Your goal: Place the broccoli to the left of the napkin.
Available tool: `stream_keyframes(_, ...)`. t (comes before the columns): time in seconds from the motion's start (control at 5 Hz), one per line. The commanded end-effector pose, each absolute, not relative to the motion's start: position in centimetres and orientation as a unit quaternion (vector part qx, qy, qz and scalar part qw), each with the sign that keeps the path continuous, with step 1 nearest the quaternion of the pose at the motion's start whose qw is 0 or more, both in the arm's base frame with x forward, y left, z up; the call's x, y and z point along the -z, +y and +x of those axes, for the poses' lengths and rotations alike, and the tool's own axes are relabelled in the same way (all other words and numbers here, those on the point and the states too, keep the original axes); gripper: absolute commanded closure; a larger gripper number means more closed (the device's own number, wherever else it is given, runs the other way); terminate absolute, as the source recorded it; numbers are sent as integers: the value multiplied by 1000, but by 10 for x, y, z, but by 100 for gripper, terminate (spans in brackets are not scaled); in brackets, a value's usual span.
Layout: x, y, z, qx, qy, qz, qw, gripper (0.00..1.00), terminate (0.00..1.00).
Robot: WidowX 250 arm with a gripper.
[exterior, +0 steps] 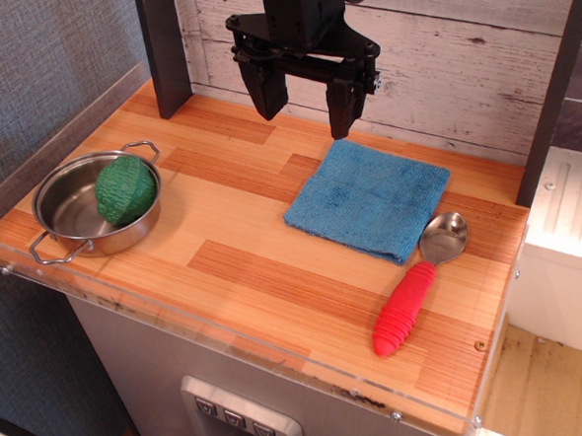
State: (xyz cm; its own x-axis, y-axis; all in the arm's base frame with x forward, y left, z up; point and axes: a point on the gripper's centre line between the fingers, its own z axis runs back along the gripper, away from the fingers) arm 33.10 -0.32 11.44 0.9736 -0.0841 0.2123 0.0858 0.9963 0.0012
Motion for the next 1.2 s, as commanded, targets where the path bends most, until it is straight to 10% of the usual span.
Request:
stream_keyframes(0.0, -114, -3, 331, 43, -107, -4, 993, 0, 0)
stream_keyframes(1.0, -107, 144, 267, -46, -69, 93, 992, 0, 0)
